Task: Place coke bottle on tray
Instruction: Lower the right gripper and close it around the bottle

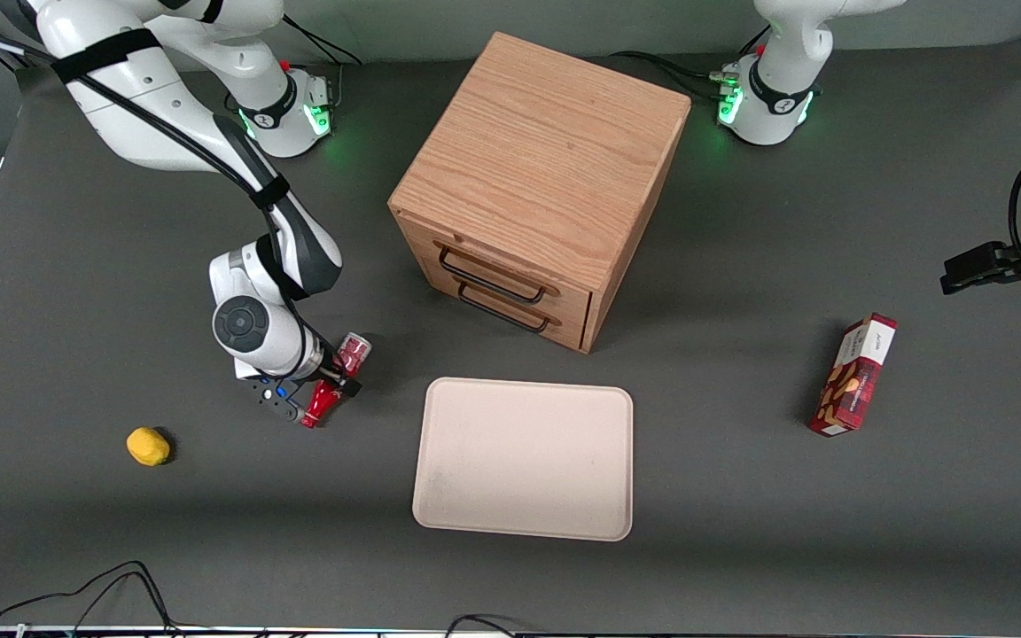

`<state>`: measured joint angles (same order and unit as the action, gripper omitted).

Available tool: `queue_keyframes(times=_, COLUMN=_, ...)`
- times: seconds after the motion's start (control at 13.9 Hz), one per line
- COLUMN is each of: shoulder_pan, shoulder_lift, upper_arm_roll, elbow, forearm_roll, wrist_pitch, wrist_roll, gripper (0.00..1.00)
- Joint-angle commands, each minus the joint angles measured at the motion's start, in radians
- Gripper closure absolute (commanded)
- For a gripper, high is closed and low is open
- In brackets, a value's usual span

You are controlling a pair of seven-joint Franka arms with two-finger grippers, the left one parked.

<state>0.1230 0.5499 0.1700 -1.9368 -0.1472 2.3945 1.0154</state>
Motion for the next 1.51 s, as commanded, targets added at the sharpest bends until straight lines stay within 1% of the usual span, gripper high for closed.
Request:
queue_keyframes(times=0.0, shoulder_pan=-0.003, shoulder_lift=0.025, upper_arm_roll=0.008, elbow=-0.002, forearm_roll=-0.040, wrist_pitch=0.040, wrist_roll=0.045, gripper=0.00)
queue_keyframes(times=0.36, shoulder_pan=-0.003, shoulder_lift=0.035, upper_arm_roll=0.008, elbow=-0.002, forearm_roll=-0.041, wrist_pitch=0.064, wrist_roll=0.045, gripper=0.00)
queue_keyframes(times=0.43, shoulder_pan=-0.003, shoulder_lift=0.035, upper_arm_roll=0.008, elbow=-0.002, forearm_roll=-0.041, wrist_pitch=0.063, wrist_roll=0.045, gripper=0.02)
queue_keyframes(times=0.5, shoulder_pan=-0.003, shoulder_lift=0.036, upper_arm_roll=0.008, elbow=-0.002, forearm_roll=-0.040, wrist_pitch=0.064, wrist_roll=0.045, gripper=0.18)
queue_keyframes(times=0.58, shoulder_pan=-0.003, shoulder_lift=0.035, upper_arm_roll=0.008, elbow=-0.004, forearm_roll=-0.041, wrist_pitch=0.065, wrist_roll=0.046, gripper=0.66)
queue_keyframes(times=0.65, shoulder_pan=-0.002, shoulder_lift=0.033, upper_arm_roll=0.008, elbow=-0.007, forearm_roll=-0.041, wrist_pitch=0.065, wrist_roll=0.051, gripper=1.00)
queue_keyframes(times=0.86, shoulder_pan=-0.003, shoulder_lift=0.035, upper_arm_roll=0.008, elbow=-0.011, forearm_roll=-0.080, wrist_pitch=0.080, wrist_roll=0.094, gripper=1.00)
queue_keyframes(times=1.15, shoulder_pan=-0.003, shoulder_lift=0.018, upper_arm_roll=0.013, elbow=-0.010, forearm_roll=-0.081, wrist_pitch=0.063, wrist_roll=0.085, gripper=1.00)
queue_keyframes(times=1.3, shoulder_pan=-0.006, shoulder_lift=-0.037, upper_arm_roll=0.020, elbow=-0.008, forearm_roll=-0.081, wrist_pitch=-0.010, wrist_roll=0.069, gripper=1.00)
queue_keyframes(times=1.44, shoulder_pan=-0.017, shoulder_lift=-0.123, upper_arm_roll=0.029, elbow=0.007, forearm_roll=-0.080, wrist_pitch=-0.107, wrist_roll=0.060, gripper=1.00)
